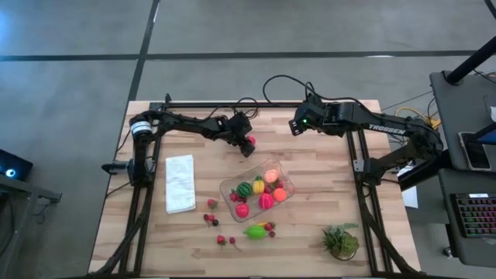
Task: Pick and placing Produce into tupperware
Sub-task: Put the strawberry into the transparent bin
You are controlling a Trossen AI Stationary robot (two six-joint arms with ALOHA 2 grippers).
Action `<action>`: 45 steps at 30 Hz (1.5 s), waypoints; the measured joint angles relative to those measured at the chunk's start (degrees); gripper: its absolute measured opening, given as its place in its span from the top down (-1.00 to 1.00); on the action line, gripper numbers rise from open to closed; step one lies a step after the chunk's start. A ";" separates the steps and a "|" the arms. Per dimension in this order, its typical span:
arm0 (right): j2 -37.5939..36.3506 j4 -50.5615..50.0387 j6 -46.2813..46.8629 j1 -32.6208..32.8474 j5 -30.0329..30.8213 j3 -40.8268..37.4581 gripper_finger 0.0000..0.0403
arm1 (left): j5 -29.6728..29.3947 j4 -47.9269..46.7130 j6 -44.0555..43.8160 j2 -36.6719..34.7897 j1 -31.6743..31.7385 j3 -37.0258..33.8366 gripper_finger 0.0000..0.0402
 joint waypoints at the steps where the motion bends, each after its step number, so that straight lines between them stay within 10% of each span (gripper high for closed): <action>1: -0.01 0.00 0.00 0.00 0.00 0.00 -0.36 | -0.01 0.00 -0.01 0.00 0.00 0.00 0.14; 22: 0.00 0.00 -1.10 2.60 -3.04 0.00 -0.34 | 1.82 -5.83 -0.52 -11.85 -2.36 0.17 0.25; 45: 0.00 -2.75 3.21 19.55 -2.56 -0.52 -0.32 | 1.84 -10.22 -21.68 -20.56 -23.31 0.17 0.25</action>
